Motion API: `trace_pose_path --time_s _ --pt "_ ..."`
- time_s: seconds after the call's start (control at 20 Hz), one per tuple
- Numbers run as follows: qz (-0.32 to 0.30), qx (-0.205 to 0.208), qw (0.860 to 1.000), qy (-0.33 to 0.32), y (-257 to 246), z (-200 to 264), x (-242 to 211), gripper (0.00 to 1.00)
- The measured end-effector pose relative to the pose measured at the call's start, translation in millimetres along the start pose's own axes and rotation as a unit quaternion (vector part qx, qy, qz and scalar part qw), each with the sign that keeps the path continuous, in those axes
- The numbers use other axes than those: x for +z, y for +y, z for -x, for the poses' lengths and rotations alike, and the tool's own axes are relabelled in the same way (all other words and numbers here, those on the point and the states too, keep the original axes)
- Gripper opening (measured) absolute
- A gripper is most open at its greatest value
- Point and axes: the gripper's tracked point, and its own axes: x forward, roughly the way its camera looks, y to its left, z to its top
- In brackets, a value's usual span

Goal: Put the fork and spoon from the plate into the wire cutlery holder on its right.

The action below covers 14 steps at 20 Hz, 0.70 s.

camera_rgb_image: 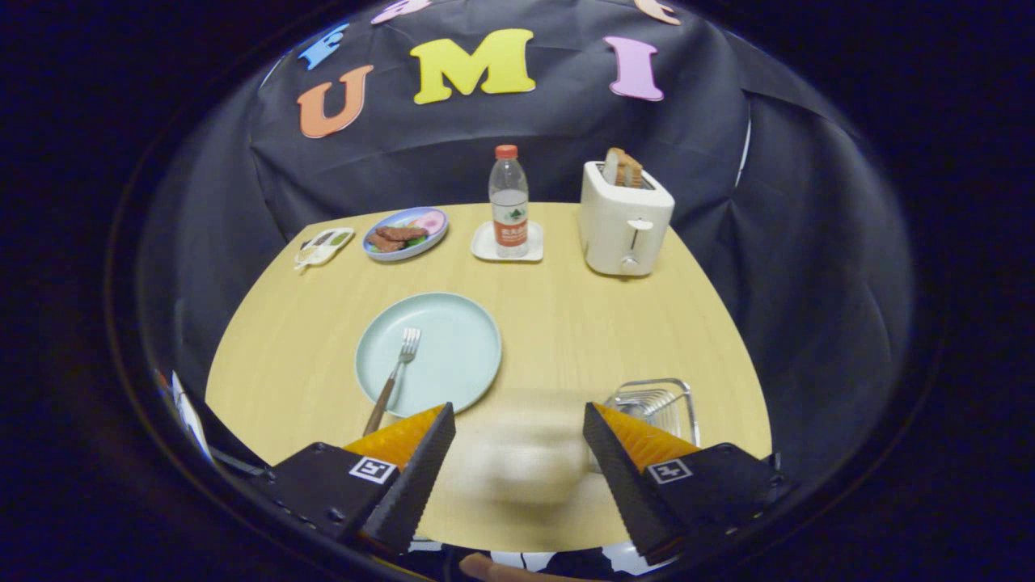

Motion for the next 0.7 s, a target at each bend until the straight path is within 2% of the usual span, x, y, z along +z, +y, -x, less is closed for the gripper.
trace_pose_path --time_s 0.25,0.55,0.7 --pt "0.027 0.023 0.999 0.037 56 -35 -11 0.98" --pt "0.001 0.032 0.999 0.043 111 -69 -15 0.97" --pt "-0.006 0.024 0.999 0.038 126 -82 -13 0.92"
